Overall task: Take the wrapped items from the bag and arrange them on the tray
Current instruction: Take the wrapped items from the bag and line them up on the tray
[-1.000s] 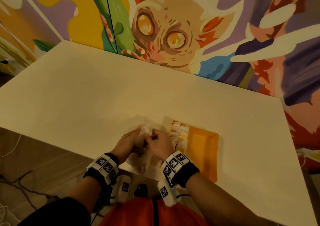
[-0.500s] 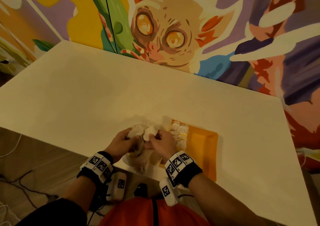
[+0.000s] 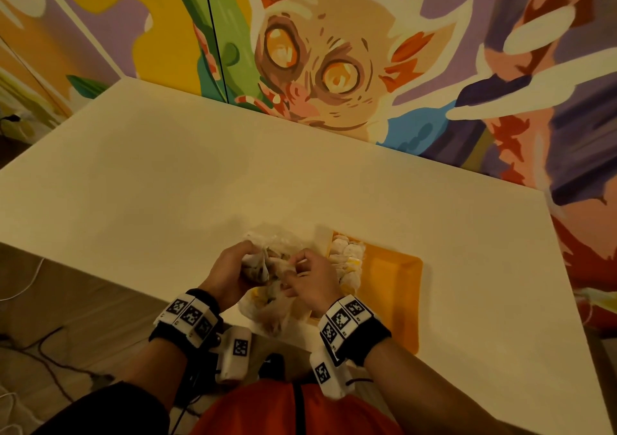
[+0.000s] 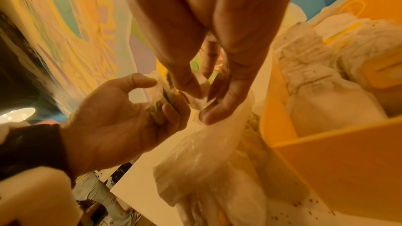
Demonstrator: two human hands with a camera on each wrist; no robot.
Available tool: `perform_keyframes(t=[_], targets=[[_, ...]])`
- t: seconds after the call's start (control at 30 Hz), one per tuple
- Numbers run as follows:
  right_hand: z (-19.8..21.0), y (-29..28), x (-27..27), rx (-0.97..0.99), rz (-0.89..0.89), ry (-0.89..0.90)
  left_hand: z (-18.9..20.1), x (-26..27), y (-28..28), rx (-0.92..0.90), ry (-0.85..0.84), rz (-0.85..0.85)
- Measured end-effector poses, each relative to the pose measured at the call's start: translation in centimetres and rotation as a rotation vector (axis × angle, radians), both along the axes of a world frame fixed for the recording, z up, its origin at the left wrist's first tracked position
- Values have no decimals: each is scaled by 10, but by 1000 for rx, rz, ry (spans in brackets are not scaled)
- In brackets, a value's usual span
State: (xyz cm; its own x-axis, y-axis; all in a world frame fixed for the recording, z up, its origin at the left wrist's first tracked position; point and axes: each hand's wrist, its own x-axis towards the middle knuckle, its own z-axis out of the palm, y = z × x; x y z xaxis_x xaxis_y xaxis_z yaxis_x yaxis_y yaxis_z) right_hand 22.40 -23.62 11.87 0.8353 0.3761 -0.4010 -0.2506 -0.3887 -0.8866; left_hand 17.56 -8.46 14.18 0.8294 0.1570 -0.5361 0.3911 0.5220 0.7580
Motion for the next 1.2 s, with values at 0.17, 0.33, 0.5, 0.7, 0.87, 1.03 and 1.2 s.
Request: perform_keyframes(t=[0.17, 0.33, 0.5, 0.7, 0.87, 1.03, 1.2], targets=[[0, -2, 1, 34, -57, -2, -2, 4, 2, 126, 53, 1], [5, -12, 4, 83, -57, -26, -11, 8, 5, 244, -15, -33], [4, -28, 10, 6, 79, -195, -6, 12, -5, 461, -47, -273], [-1, -46, 16, 25, -26, -254, -7, 17, -14, 588, -20, -363], [-5, -54, 17, 55, -82, -254, -1, 20, -25, 536, -81, -375], [-3, -61, 14, 102, -106, -198, -3, 23, -39, 539, -98, -375], [-4, -71, 12, 142, -111, -160, -3, 22, -59, 363, -74, -338]])
